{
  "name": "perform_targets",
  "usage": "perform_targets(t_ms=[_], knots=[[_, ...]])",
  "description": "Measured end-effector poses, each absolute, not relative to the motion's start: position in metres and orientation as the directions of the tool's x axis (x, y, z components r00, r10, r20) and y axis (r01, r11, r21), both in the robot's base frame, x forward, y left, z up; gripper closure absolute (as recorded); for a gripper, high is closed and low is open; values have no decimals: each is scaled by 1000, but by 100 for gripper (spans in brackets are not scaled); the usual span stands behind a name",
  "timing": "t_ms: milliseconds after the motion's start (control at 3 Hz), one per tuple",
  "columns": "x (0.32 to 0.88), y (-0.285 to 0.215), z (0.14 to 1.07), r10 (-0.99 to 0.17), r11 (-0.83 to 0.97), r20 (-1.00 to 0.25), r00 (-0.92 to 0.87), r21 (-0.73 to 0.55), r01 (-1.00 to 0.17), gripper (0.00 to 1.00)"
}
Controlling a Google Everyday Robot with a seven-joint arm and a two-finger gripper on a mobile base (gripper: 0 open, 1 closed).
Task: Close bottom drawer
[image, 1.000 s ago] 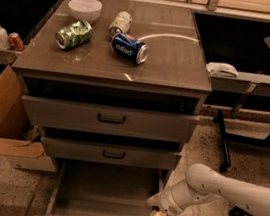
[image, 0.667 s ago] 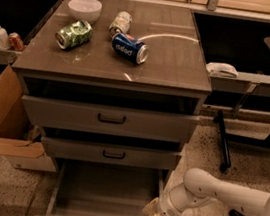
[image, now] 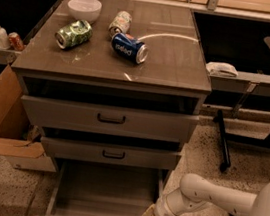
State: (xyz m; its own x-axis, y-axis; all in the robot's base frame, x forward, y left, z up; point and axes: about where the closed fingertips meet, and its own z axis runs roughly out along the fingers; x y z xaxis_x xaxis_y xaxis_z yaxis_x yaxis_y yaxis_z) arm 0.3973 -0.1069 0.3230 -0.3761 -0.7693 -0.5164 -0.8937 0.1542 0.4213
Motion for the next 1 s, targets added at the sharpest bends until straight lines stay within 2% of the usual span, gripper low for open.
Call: perform_targets(t_ms=[333,1000], knots=[[397,-106,323,-769,153,-516,-376,423,-893,100],[389,-109,264,-805,123,-490,-335,415,-902,100]])
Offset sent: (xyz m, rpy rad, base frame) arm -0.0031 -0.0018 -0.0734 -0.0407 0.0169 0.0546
